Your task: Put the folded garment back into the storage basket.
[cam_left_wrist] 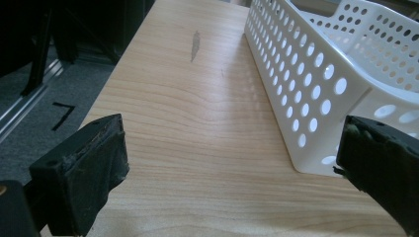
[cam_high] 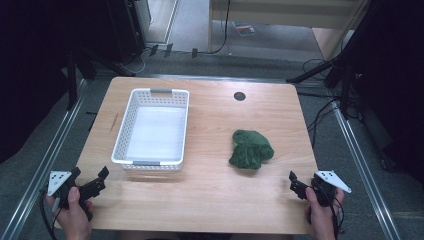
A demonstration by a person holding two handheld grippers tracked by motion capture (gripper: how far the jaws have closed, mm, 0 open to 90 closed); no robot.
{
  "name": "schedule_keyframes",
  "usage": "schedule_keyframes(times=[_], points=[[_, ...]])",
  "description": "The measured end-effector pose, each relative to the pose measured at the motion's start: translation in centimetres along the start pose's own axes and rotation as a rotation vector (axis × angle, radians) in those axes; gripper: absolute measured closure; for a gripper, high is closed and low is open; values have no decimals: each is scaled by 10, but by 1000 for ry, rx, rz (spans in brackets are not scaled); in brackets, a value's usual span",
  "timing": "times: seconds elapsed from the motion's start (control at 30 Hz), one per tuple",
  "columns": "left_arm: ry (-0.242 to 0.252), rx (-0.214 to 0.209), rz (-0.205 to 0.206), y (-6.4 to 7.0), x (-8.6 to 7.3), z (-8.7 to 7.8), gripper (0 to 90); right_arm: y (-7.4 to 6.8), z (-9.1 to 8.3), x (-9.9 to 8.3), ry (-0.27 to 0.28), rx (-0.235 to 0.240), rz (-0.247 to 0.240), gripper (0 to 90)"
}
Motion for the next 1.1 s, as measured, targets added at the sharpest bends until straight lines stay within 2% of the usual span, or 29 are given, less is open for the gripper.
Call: schedule_keyframes(times=[0.07,0.17,0.23,0.33,0.37,0.47,0.57,0.6,0.87,0.97,1.0,1.1], points=[[1,7,4,-1,0,0,0,0,0,0,-1,2,2,109],[10,14,-12,-3,2,-4,0,0,0,0,-7,-2,5,108],[35,11,-38,-3,10,-14,0,1,0,0,-9,-3,7,108],[57,22,-27,2,23,-26,0,1,1,0,-11,-6,10,109],[57,22,-27,2,23,-26,0,1,1,0,-10,-7,12,109],[51,-6,-16,13,36,-33,0,1,0,0,-8,-8,18,108],[38,-14,-8,18,41,-34,0,1,0,0,-6,-7,17,108],[40,-36,-7,23,47,-35,0,1,0,0,-7,-10,15,107],[30,-76,19,38,64,-37,0,1,0,0,-8,-23,10,87],[23,-104,37,51,73,-37,0,0,0,-1,-6,-28,4,87],[23,-104,37,51,73,-37,0,0,0,-1,-6,-28,4,87],[15,-135,60,67,81,-34,0,0,0,-1,-3,-25,7,87]])
Point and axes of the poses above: each handheld gripper's, and its own axes: z roughly forward along the jaws, x roughly out of its top, y roughly to its right, the point moved 4 cm from there along z, roughly forward along the jaws, and after that the axes turned 3 degrees about x, right-handed, at the moved point
